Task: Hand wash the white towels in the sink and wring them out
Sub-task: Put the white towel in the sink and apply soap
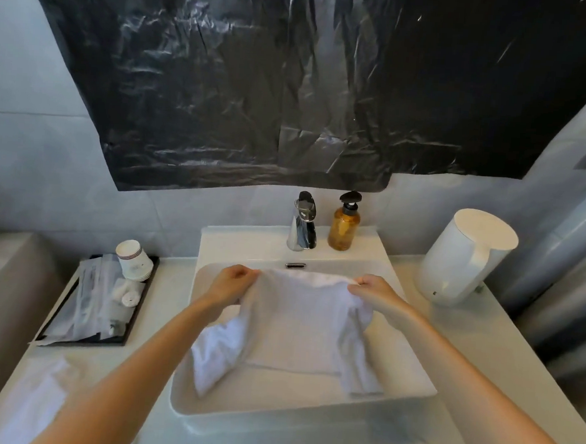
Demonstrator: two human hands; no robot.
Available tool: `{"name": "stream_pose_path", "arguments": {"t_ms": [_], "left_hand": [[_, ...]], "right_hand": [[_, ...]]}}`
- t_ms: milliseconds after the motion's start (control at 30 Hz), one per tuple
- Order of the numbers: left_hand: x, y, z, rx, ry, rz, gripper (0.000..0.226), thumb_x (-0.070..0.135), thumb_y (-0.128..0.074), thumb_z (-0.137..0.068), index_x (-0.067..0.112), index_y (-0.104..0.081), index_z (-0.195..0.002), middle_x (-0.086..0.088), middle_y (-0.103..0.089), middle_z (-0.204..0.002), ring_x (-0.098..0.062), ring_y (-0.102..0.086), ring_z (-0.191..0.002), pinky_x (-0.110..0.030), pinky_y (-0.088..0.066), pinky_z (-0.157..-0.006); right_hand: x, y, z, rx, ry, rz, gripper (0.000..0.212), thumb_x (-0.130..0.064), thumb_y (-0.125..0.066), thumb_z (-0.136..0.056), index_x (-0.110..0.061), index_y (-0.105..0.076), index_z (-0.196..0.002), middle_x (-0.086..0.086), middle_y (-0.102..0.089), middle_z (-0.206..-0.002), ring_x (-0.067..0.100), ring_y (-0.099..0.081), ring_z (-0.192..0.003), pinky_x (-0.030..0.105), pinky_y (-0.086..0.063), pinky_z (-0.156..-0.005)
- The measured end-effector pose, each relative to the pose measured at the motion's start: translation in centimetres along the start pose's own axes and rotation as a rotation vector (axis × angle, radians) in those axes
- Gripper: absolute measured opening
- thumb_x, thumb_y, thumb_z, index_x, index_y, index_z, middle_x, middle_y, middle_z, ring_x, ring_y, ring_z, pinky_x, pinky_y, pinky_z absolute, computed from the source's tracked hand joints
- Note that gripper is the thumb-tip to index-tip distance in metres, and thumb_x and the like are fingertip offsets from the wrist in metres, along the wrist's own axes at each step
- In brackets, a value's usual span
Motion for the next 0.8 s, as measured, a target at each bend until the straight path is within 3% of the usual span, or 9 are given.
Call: {"name": "stream_pose_path", "arguments": {"t_ms": [100,167,200,267,367,567,733,800], "left_hand": [[-2.5,-1.1,-1.9,0.015,0.061,0.053,0.024,0.017,-0.055,-0.097,0.013,-0.065,-0.076,-0.002,-0.054,-0.069,-0.017,-0.046,-0.068,-0.026,-0.041,-0.06],[-3.9,-1.0,-3.0,0.056,0.081,0.032,0.02,0.013,-0.054,-0.097,0.014,-0.067,-0.082,-0.003,-0.058,-0.072,-0.017,-0.048,-0.07,-0.026,-0.041,-0.061],[-4.5,-1.2,-3.5,0.066,0.089,0.031,0.015,0.01,-0.055,-0.096,0.013,-0.069,-0.095,-0.007,-0.063,-0.082,-0.019,-0.052,-0.076,-0.026,-0.043,-0.067],[-5.7,-1.6,-4.3,0.057,0.117,0.018,0.031,0.004,-0.056,-0.093,0.009,-0.062,-0.123,-0.013,-0.064,-0.107,-0.021,-0.056,-0.09,-0.027,-0.045,-0.081],[-6.8,-2.0,-5.2,0.045,0.122,-0.036,0.043,0.001,-0.058,-0.092,0.01,-0.055,-0.133,-0.015,-0.061,-0.123,-0.025,-0.059,-0.102,-0.03,-0.045,-0.089],[-8.4,-2.8,-5.6,-0.006,0.106,-0.179,0.044,0.019,-0.064,-0.092,0.021,-0.054,-0.136,-0.006,-0.058,-0.133,-0.023,-0.059,-0.114,-0.025,-0.042,-0.095],[-9.6,-4.2,-5.1,-0.057,0.119,-0.226,0.055,0.028,-0.071,-0.088,0.024,-0.05,-0.138,-0.005,-0.055,-0.135,-0.023,-0.054,-0.119,-0.03,-0.042,-0.099],[-10.1,-4.8,-4.9,-0.095,0.129,-0.282,0.061,0.029,-0.072,-0.086,0.025,-0.046,-0.141,-0.004,-0.055,-0.134,-0.021,-0.053,-0.121,-0.026,-0.039,-0.098]], "right_hand": [[1.2,-0.6,-1.5,0.062,-0.042,-0.005,0.011,-0.003,-0.05,-0.086,-0.009,-0.051,-0.076,0.007,-0.048,-0.071,0.022,-0.048,-0.069,0.028,-0.033,-0.06],[2.0,-1.1,-2.4,0.08,-0.066,-0.027,0.014,-0.001,-0.049,-0.084,-0.011,-0.056,-0.079,0.006,-0.056,-0.077,0.025,-0.053,-0.079,0.029,-0.038,-0.066],[2.4,-1.7,-2.8,0.068,-0.071,-0.025,0.016,0.0,-0.05,-0.085,-0.012,-0.06,-0.087,0.007,-0.062,-0.089,0.026,-0.057,-0.088,0.031,-0.043,-0.072],[3.0,-2.6,-3.6,0.034,-0.082,0.007,0.032,-0.003,-0.054,-0.089,-0.011,-0.058,-0.12,0.011,-0.058,-0.124,0.027,-0.054,-0.115,0.034,-0.045,-0.091],[1.5,-1.6,-4.6,0.109,0.006,0.078,0.05,-0.009,-0.056,-0.093,-0.017,-0.042,-0.141,0.01,-0.042,-0.144,0.026,-0.044,-0.129,0.031,-0.04,-0.101],[-7.1,4.5,-5.2,0.486,0.423,0.02,0.072,-0.008,-0.063,-0.091,-0.03,-0.025,-0.149,-0.003,-0.03,-0.153,0.013,-0.031,-0.138,0.027,-0.031,-0.104],[-9.7,6.1,-8.1,0.509,0.505,0.093,0.075,-0.01,-0.064,-0.09,-0.028,-0.024,-0.151,0.0,-0.031,-0.152,0.015,-0.031,-0.138,0.022,-0.031,-0.103],[-10.0,5.9,-9.7,0.461,0.479,0.119,0.073,-0.013,-0.066,-0.09,-0.028,-0.027,-0.15,0.001,-0.035,-0.152,0.018,-0.035,-0.138,0.031,-0.036,-0.109]]}}
Point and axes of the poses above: each hand's wrist, its own z-axis away from the middle knuckle, its own y-axis out of the back of the hand, x = y × z, the point moved 10 cm from there along -z, towards the middle knuckle
